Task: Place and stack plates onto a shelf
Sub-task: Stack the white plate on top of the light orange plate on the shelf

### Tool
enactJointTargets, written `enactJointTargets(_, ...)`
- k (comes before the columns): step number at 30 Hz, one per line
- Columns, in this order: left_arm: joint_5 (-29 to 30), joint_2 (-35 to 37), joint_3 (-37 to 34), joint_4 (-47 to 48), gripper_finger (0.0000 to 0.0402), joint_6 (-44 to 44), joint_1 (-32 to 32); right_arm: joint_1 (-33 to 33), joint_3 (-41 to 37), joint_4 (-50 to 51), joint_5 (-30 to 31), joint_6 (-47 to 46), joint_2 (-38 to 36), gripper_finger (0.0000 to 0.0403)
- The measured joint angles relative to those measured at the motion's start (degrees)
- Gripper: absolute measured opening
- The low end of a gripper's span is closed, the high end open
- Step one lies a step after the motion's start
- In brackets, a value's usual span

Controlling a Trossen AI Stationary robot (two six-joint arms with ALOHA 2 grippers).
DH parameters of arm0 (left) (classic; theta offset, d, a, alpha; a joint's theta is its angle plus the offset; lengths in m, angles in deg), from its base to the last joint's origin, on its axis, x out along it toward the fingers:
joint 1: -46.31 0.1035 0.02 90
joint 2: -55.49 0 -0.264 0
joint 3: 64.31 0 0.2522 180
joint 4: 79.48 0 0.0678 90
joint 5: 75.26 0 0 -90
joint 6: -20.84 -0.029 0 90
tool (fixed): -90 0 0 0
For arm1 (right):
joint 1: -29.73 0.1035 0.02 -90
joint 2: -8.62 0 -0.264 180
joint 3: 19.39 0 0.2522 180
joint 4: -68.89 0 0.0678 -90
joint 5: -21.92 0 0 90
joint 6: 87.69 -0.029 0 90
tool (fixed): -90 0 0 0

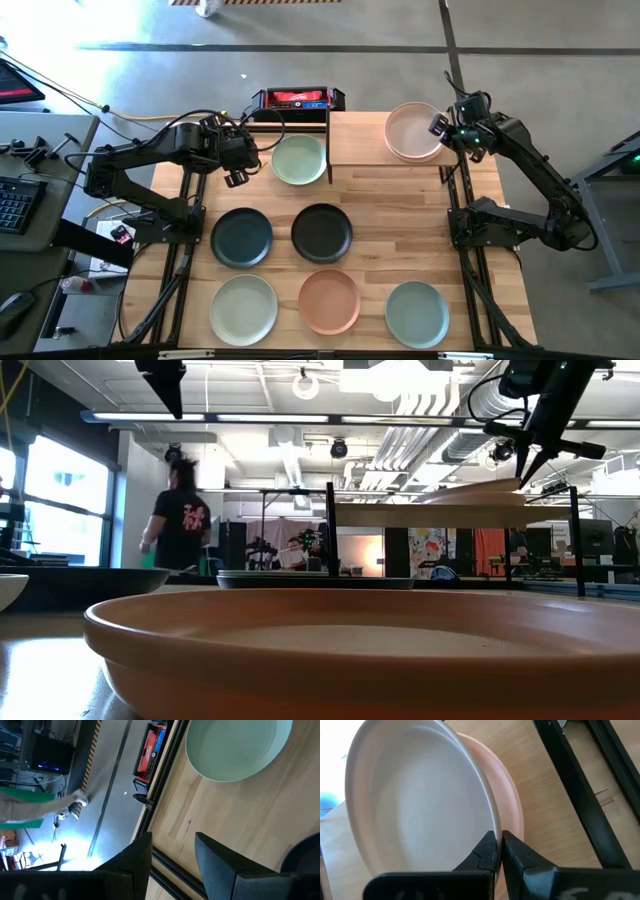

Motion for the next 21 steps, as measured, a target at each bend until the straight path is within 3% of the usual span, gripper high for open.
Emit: enactJointTargets(21,-0.03,0.01,0.0,-0.02,0.0136,-1.06,-0.03,-0.04,0.0,0.58,-1.12,0.59,0.02,0.0001)
